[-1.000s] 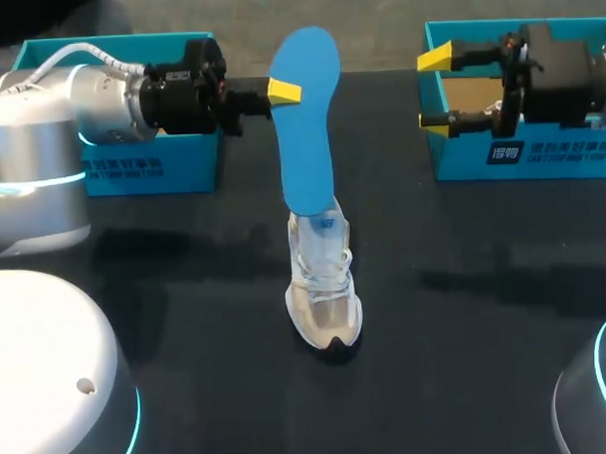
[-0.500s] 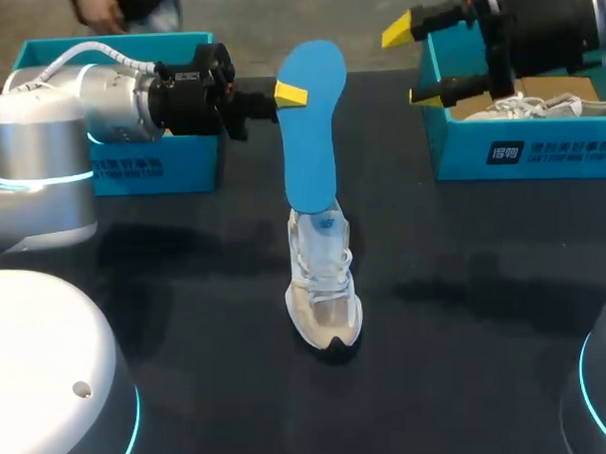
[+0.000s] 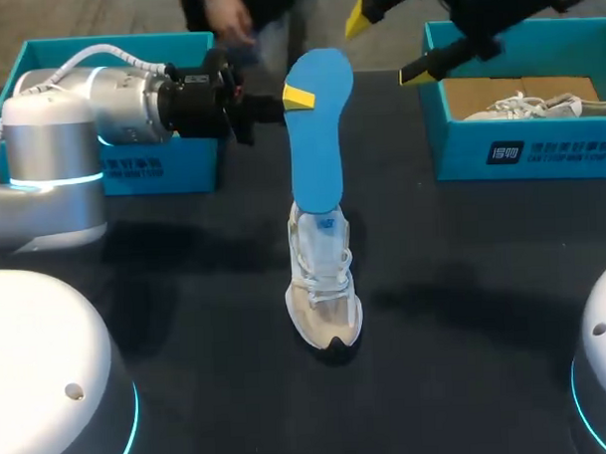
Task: Take the shoe out of the shoebox, open the shoe tongue, remove and reinsert the insole, then place the shoe into the shoebox
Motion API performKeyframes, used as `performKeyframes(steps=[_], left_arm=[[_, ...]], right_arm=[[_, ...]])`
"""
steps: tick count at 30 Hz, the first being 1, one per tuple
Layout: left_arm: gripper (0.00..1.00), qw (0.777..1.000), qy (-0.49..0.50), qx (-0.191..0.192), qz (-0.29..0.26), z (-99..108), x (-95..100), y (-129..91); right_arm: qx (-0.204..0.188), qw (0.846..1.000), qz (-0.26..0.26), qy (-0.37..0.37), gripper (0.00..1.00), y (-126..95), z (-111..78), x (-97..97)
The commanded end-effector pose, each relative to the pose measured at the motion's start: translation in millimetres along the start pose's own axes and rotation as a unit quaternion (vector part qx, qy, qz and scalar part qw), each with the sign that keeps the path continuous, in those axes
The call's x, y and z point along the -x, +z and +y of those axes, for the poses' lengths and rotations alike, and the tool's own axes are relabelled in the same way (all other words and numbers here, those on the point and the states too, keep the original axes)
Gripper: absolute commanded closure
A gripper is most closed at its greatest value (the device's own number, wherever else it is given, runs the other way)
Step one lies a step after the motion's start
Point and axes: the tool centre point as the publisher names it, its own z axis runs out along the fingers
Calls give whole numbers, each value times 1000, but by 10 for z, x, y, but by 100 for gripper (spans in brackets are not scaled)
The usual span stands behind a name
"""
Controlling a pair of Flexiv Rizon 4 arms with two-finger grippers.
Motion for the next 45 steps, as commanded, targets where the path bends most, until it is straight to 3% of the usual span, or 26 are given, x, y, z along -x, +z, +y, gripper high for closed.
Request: performKeyframes(steps=[1,19,30,45], left_arm=[[100,1000,-4,0,-2,-9,11,25],[100,1000,-12,2,-6,29,39,128],[100,1000,-13,5,-7,53,32,169],[100,1000,-16,0,-8,86,58,143]], right_arm=[[-5,983,-182,-1,0,78,25,-89],[2,962,-272,4,0,276,12,-245],[-15,934,-357,2,0,548,-27,-333],[-6,925,-380,-19,0,624,-33,-275]])
